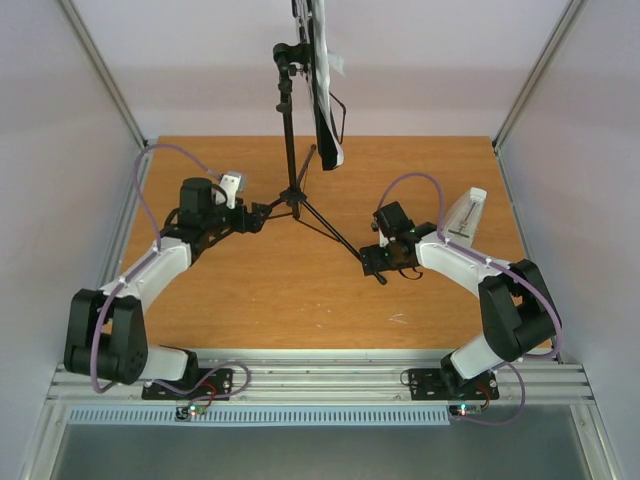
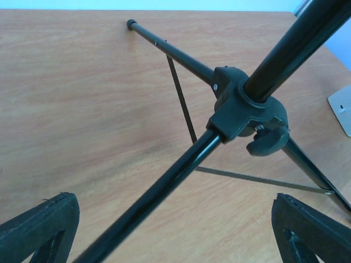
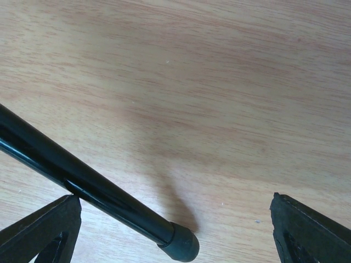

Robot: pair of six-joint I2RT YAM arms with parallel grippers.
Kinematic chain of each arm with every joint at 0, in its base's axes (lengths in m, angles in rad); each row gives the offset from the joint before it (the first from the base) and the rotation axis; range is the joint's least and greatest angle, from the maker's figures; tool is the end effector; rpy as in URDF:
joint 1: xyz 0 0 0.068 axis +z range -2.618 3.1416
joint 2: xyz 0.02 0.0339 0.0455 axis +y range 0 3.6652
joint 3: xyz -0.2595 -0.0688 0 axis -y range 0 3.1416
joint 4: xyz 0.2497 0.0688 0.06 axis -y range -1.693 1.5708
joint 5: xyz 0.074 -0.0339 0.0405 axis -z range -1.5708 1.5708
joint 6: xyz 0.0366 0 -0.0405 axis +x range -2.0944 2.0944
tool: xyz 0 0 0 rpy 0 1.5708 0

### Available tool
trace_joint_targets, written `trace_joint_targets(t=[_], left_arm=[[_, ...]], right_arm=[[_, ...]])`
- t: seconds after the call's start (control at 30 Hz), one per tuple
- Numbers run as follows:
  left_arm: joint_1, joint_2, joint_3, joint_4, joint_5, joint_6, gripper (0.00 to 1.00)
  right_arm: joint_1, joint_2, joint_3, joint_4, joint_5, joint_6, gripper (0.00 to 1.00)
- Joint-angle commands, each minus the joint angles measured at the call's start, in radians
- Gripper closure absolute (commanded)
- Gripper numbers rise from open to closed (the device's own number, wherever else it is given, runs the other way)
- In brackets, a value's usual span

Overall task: Pack up the instrument practice props
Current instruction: Move the music stand to the center of the board, then unscrew the knob on the music stand.

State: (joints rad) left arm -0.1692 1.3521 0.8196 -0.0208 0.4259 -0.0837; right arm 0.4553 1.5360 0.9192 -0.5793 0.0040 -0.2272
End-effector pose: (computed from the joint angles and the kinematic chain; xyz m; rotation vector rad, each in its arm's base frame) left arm 0.2938 -0.0655 0.2353 0.3447 2.0988 -0.6015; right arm 0.2604 0.1273 0.1744 -0.9255 2.6091 0.0542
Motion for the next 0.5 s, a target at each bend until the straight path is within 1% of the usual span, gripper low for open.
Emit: trace_joint_targets(t=[0.0,0.1,0.13,0.23,0.47], left_arm=[[0.002,0.067,0.053,0.046,0.071,0.082,0.04],[0.002,0.107,0.073,0.053,0.094,0.082,0.04],[0.002,0.122,0.08,0.054,0.097,0.108,0.04],[0.002,0.153,0.09,0.05,0.108,0.123,0.05],[0.002,0.197,0.111,0.026,0.041,0.144,0.05]], right_arm=[[-0.01,-0.027,0.011,0.044,-0.02,-0.009,0.04],[-0.011,-0.045,0.002,0.05,-0.038,-0.008,0.03],[-0.01,-0.053,0.0,0.05,-0.045,-0.008,0.03],[-0.01,-0.081,-0.009,0.052,-0.075,-0.007,0.03],[-0.008,-0.186,-0.034,0.045,-0.168,0.001,0.04]])
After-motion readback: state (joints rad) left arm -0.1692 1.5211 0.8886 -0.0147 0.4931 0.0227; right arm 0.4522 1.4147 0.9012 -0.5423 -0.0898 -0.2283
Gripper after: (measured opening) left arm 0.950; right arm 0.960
